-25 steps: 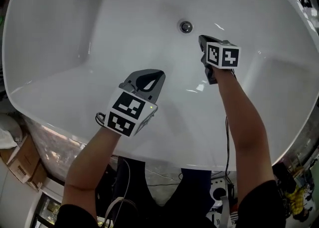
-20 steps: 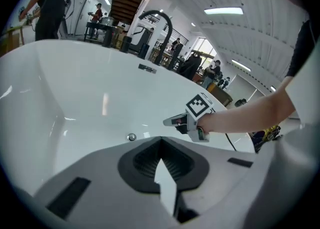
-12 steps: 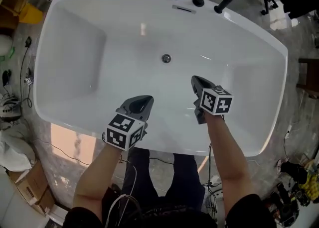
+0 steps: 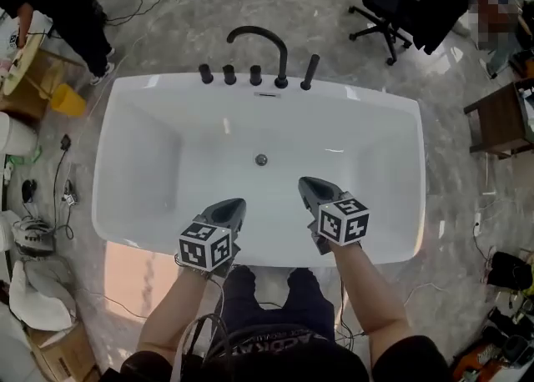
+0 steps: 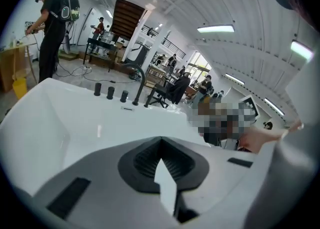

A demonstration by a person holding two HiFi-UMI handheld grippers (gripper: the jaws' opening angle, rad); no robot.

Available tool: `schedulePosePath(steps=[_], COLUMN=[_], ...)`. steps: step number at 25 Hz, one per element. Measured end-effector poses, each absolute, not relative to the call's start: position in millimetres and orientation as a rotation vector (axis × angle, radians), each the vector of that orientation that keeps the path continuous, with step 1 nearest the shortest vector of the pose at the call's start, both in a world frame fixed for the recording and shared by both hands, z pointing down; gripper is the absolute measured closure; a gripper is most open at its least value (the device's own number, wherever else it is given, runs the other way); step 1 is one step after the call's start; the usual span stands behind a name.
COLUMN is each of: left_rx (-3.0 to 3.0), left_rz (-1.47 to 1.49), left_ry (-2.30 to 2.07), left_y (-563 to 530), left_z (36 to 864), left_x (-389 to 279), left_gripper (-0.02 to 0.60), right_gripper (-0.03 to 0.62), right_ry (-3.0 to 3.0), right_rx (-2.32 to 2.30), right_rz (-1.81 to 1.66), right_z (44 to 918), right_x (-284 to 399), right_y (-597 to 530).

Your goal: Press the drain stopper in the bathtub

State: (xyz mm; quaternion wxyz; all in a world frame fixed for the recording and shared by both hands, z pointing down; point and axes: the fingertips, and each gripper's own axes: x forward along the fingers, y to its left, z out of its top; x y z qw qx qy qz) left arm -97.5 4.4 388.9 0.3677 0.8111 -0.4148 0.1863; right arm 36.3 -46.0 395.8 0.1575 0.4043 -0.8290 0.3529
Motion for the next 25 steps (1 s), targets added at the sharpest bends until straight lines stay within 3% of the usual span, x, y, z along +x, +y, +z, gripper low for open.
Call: schedulePosePath(steps=[13, 25], left_rx=[2.241, 2.299], left_rz=[0.418, 0.396], left_ry=[-1.053, -1.047], left_y=[10.0, 46.5], left_z=[270.1, 241.3], left_x=[-79.6, -60.7], left_gripper=[0.578, 0.578], right_gripper=[0.582, 0.582], right_ry=[-2.571, -2.673], right_rx=[1.226, 1.232], right_rz=[0.831, 0.764], right_z=[253.8, 198.6], right_x=[41.3, 50.8], right_y=[-3.1, 48.0])
